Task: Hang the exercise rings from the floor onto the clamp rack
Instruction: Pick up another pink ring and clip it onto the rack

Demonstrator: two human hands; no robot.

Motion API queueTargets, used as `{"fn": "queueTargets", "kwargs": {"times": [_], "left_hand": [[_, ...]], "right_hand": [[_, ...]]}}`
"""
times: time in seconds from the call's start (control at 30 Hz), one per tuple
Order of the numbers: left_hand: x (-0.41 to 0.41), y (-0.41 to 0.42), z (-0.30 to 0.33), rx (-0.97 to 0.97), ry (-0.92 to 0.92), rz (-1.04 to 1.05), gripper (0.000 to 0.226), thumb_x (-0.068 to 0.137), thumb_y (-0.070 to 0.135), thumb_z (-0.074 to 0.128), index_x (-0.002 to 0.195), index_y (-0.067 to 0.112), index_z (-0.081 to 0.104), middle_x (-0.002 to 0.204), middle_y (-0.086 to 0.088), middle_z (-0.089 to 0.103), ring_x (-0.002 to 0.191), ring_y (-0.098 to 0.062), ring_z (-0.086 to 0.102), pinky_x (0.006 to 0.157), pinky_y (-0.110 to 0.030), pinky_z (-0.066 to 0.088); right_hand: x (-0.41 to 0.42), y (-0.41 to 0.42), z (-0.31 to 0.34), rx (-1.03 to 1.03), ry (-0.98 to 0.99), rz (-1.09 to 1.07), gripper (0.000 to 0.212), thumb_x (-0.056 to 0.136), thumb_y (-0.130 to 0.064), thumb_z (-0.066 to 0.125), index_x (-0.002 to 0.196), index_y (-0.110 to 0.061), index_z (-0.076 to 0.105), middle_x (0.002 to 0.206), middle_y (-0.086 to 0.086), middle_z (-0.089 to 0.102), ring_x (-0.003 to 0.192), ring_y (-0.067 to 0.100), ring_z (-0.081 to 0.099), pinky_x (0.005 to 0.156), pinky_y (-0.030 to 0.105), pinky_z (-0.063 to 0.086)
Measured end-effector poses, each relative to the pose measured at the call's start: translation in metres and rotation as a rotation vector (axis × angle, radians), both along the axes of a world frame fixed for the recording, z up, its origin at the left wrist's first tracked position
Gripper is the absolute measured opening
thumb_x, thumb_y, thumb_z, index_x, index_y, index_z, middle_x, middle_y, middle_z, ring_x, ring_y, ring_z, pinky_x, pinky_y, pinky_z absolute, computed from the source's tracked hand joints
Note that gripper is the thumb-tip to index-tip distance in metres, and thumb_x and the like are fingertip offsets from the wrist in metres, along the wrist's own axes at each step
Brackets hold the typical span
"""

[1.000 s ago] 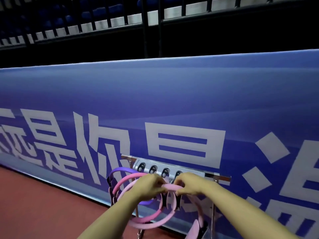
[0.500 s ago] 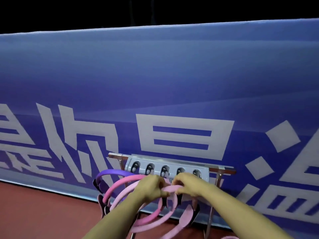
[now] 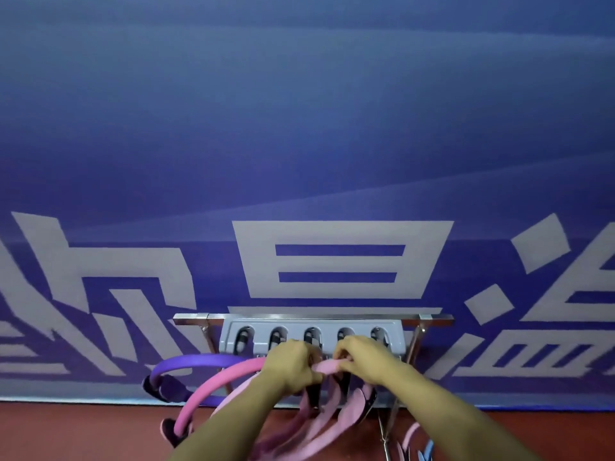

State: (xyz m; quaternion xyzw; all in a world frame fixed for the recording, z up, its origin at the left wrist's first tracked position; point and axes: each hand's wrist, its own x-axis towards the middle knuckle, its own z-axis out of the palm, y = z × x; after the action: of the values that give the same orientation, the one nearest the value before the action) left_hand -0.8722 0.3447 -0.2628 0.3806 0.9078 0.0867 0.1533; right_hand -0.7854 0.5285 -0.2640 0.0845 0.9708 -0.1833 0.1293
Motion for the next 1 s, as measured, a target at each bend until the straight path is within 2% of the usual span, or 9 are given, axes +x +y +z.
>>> {"fn": "queueTargets", "kwargs": {"times": [0.2,0.3,0.4,0.47,0.57,0.7,0.83,1.0], "left_hand": [[-0.019,0.003,-0.007,-0.011,-0.052,-0.054,0.039,0.076,0.057,0.062,0.106,0.033,0.070,0.104,0.003,0.074,0.099,-0.027,0.070,0.080,-0.037,0.056],[-0.024,0.005,-0.010,0.000,-0.024,-0.103,0.037,0.079,0.058,0.058,0.101,0.030,0.068,0.109,0.001,0.068,0.102,-0.027,0.067,0.076,-0.037,0.051],[-0.027,0.007,-0.013,-0.009,-0.042,-0.105,0.036,0.081,0.055,0.061,0.106,0.031,0.067,0.117,0.002,0.065,0.108,-0.026,0.066,0.083,-0.037,0.050],[-0.028,0.008,-0.015,-0.010,-0.067,-0.084,0.035,0.080,0.052,0.063,0.107,0.030,0.067,0.118,0.003,0.066,0.109,-0.025,0.066,0.086,-0.037,0.051],[-0.028,0.009,-0.019,-0.023,-0.110,-0.054,0.036,0.078,0.049,0.068,0.107,0.029,0.064,0.116,0.004,0.070,0.107,-0.024,0.067,0.085,-0.035,0.051],[-0.028,0.012,-0.022,-0.061,-0.136,-0.059,0.039,0.073,0.051,0.069,0.104,0.030,0.059,0.112,0.005,0.071,0.104,-0.025,0.066,0.079,-0.035,0.047],[-0.028,0.012,-0.022,-0.078,-0.143,-0.065,0.043,0.073,0.054,0.070,0.106,0.030,0.058,0.112,0.002,0.071,0.104,-0.027,0.066,0.083,-0.037,0.051],[-0.027,0.011,-0.016,-0.083,-0.161,-0.070,0.047,0.074,0.056,0.077,0.109,0.031,0.058,0.113,0.002,0.071,0.106,-0.026,0.066,0.082,-0.035,0.048]], "right_hand": [[-0.011,0.001,-0.009,0.043,-0.005,0.009,0.022,0.097,-0.038,0.061,0.117,-0.030,0.067,0.120,-0.004,0.061,0.113,0.021,0.063,0.092,0.037,0.049],[-0.016,0.001,-0.008,0.078,-0.017,0.028,0.024,0.098,-0.039,0.060,0.120,-0.030,0.065,0.121,-0.003,0.062,0.114,0.023,0.061,0.091,0.038,0.047],[-0.019,0.002,-0.009,0.097,-0.038,0.036,0.024,0.098,-0.041,0.058,0.120,-0.033,0.062,0.122,-0.001,0.066,0.115,0.027,0.061,0.089,0.039,0.046],[-0.019,0.002,-0.011,0.070,-0.056,0.013,0.019,0.098,-0.041,0.057,0.115,-0.033,0.060,0.116,-0.002,0.070,0.111,0.027,0.063,0.083,0.038,0.044],[-0.016,0.003,-0.014,0.021,-0.088,-0.017,0.004,0.096,-0.037,0.059,0.097,-0.034,0.056,0.102,-0.007,0.076,0.102,0.021,0.065,0.078,0.036,0.044],[-0.010,0.004,-0.012,-0.014,-0.124,-0.026,0.004,0.094,-0.035,0.056,0.092,-0.037,0.054,0.102,-0.009,0.075,0.099,0.019,0.065,0.081,0.038,0.051],[-0.008,0.003,-0.008,-0.036,-0.139,-0.022,0.007,0.093,-0.031,0.054,0.094,-0.036,0.059,0.105,-0.007,0.074,0.099,0.021,0.066,0.085,0.041,0.055],[-0.006,0.002,0.000,-0.036,-0.113,-0.032,0.015,0.090,-0.025,0.053,0.085,-0.037,0.061,0.096,-0.008,0.072,0.095,0.021,0.067,0.084,0.039,0.056]]}}
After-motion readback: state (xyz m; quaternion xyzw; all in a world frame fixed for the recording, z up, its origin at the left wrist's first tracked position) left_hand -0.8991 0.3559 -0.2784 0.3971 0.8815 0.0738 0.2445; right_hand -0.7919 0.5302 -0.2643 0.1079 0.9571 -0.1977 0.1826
